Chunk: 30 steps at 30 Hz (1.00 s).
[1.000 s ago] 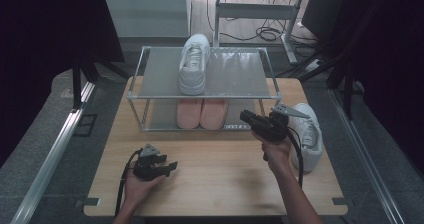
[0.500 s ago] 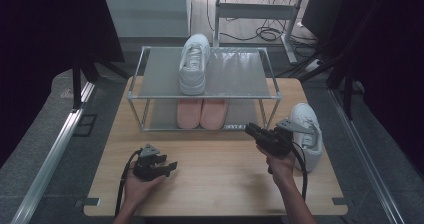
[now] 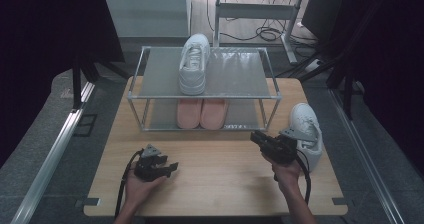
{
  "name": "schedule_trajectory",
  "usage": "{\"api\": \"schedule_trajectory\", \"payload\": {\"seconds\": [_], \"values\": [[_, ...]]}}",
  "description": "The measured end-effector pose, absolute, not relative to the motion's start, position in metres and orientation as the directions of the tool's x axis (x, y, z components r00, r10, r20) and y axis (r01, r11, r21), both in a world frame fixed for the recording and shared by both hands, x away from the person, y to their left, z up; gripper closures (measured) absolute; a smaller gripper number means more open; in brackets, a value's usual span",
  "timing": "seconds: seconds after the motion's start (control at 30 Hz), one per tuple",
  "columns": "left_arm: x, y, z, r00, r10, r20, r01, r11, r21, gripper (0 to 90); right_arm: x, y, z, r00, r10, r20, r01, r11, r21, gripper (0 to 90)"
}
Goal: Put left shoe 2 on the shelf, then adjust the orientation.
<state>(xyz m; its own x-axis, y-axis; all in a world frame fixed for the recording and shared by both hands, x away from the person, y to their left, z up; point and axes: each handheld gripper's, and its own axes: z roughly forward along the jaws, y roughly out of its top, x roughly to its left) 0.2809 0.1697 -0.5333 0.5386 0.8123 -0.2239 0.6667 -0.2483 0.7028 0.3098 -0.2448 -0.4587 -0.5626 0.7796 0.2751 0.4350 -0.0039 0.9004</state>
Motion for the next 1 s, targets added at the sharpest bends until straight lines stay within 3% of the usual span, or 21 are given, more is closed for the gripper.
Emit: {"api": "schedule_trajectory", "payload": {"seconds": [0.67,0.83,1.0], "values": [[0.281,0.171,-0.533,0.545,0.808,-0.223,0.662,-0.252,0.706,44.4,0.297,-0.275,-0.468,-0.499,0.836,0.228,0.483,0.049,0.874,73.3],[0.282,0.172,-0.533,0.543,0.809,-0.224,0.664,-0.250,0.704,44.4,0.294,-0.284,-0.468,-0.475,0.854,0.212,0.492,0.058,0.869,77.1],[0.282,0.173,-0.533,0.545,0.809,-0.221,0.662,-0.254,0.705,44.5,0.290,-0.295,-0.470,-0.444,0.874,0.195,0.500,0.062,0.864,87.6]]}}
